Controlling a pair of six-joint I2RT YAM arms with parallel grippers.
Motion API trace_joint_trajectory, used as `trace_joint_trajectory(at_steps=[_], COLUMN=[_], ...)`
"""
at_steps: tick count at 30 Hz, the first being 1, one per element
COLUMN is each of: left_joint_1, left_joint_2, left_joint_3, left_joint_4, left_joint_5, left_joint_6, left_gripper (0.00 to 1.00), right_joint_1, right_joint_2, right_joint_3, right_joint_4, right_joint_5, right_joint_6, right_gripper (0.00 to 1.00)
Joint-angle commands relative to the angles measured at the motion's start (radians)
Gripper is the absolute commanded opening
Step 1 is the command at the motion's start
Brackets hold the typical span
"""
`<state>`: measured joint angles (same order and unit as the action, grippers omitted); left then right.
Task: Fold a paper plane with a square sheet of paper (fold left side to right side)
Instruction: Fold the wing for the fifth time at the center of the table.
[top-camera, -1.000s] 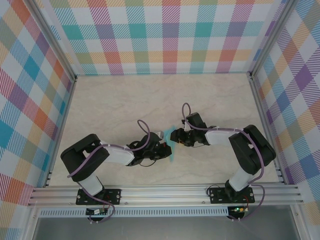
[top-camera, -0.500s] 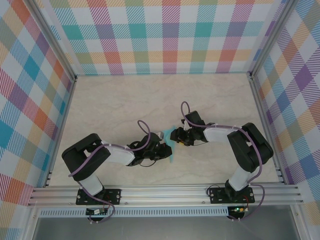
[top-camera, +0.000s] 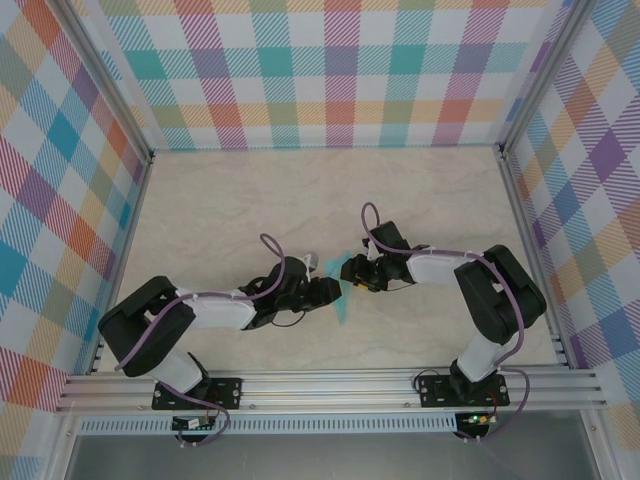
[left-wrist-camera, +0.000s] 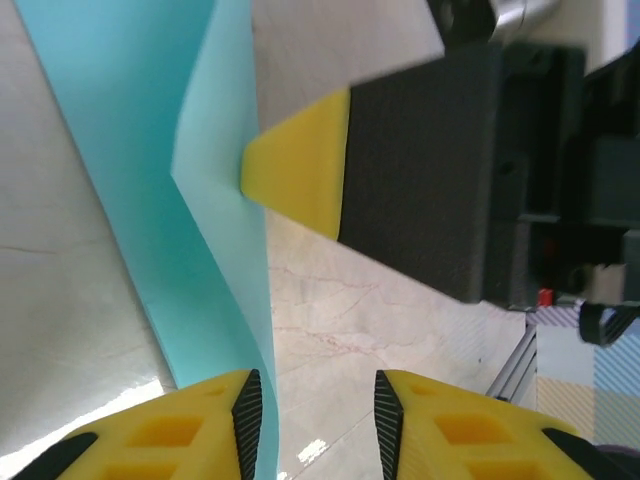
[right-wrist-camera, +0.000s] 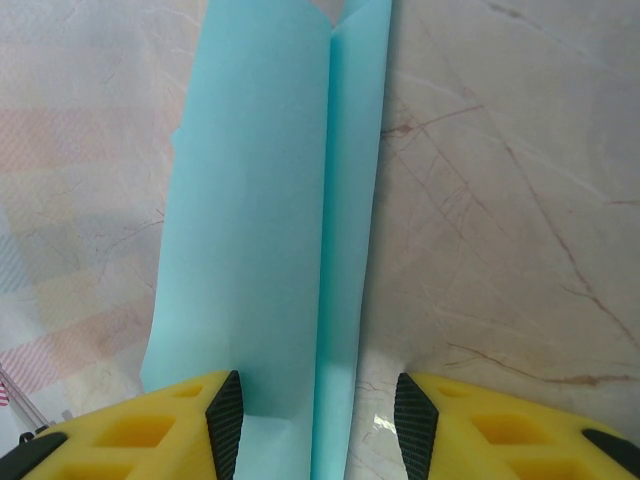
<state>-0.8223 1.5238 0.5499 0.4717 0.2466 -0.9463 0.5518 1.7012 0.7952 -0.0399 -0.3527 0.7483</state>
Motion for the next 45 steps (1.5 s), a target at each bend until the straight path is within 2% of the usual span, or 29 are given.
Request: trace_joint_trajectory(at_steps=[1,9,30,33,39,45], left_joint_1=[0.06,0.151,0.157,0.157,0.16,0.172], left_joint_2=[-0.036,0.05,0.219,0.234,0.254,0.26], left_joint_3=[-0.015,0.052,0.146,0.151,0.158,0.169], left_joint_4=[-0.037,-0.025,0.042,0.039,0.018,-0.011], left_joint_5=[0.029,0.102,0.16,0.157,0.134,0.127], left_joint_6=[0.012,0.013,0.012,0.015,0.029,0.067], left_gripper=[0.38,0.35,0.29,0.24,0.07,0.01], right_joint_1=[0.014,0.015,0.018,0.018,0.018,0.017], right_joint_2=[0.067,0.062,0.061,0.061,0.052,-0.014], right_joint_3=[-0.005,-0.002,0.004,0.005,0.006,0.008], right_joint_4=[-0.012,-0.022,-0.037,-0.038,-0.041,-0.062], right_joint_5=[0.053,0.057,0.058,0.058,0.055,0.061], right_joint_6=[-0.017,-0.019,-0.027,-0.027,-0.027,-0.039], right_gripper=[0.48,0.48,0.48,0.48,0.48,0.51])
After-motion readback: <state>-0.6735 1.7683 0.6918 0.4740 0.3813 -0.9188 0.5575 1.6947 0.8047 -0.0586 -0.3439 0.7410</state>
